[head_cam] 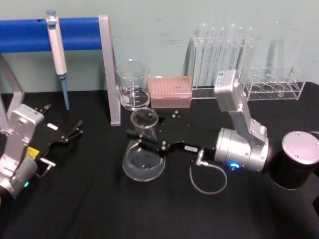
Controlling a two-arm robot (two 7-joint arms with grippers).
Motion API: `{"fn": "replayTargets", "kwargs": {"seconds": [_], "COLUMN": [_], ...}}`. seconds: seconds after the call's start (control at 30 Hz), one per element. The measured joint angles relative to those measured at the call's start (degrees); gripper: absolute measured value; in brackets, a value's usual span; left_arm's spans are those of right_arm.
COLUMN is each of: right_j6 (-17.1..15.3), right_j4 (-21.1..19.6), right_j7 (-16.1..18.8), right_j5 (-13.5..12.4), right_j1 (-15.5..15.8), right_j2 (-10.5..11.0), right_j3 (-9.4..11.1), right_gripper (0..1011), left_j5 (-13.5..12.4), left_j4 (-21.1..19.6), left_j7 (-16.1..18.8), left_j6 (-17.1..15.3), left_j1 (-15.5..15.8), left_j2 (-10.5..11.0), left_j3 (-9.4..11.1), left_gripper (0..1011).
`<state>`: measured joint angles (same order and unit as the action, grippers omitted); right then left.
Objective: Grasp the erlenmeyer flask with one hand, shake it three times, then place it back.
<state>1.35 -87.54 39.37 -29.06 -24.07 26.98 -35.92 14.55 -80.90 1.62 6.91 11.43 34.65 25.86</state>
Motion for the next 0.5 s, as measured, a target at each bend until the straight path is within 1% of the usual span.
{"fn": "replayTargets", "kwargs": {"seconds": [0.1, 0.13, 0.23, 0.3, 0.33, 0.37, 0.47, 0.5], "right_j6": [-0.13, -0.13, -0.29, -0.34, -0.37, -0.37, -0.41, -0.41], "right_j4": [0.01, 0.01, 0.01, 0.02, 0.04, 0.04, 0.11, 0.11], "right_j7": [-2.9, -2.9, -6.17, -7.5, -8.74, -8.74, -12.13, -12.13], "right_j5": [0.43, 0.43, 1.19, 1.58, 1.96, 1.96, 3.08, 3.08], "right_j1": [0.63, 0.63, 1.41, 1.78, 2.17, 2.17, 3.19, 3.19], "right_j2": [-0.01, -0.01, -0.23, -0.31, -0.43, -0.43, -0.7, -0.7], "right_j3": [1.28, 1.28, 2.98, 3.67, 4.51, 4.51, 6.48, 6.48], "right_gripper": [449, 449, 449, 449, 449, 449, 449, 449], "left_j5": [0.0, 0.0, 0.0, 0.0, 0.0, 0.0, 0.0, 0.0], "left_j4": [0.0, 0.0, 0.0, 0.0, 0.0, 0.0, 0.0, 0.0], "left_j7": [0.0, 0.0, 0.0, 0.0, 0.0, 0.0, 0.0, 0.0], "left_j6": [0.0, 0.0, 0.0, 0.0, 0.0, 0.0, 0.0, 0.0], "left_j1": [0.0, 0.0, 0.0, 0.0, 0.0, 0.0, 0.0, 0.0], "left_j2": [0.0, 0.0, 0.0, 0.0, 0.0, 0.0, 0.0, 0.0], "left_j3": [0.0, 0.0, 0.0, 0.0, 0.0, 0.0, 0.0, 0.0], "left_gripper": [1001, 1001, 1001, 1001, 1001, 1001, 1001, 1001]}}
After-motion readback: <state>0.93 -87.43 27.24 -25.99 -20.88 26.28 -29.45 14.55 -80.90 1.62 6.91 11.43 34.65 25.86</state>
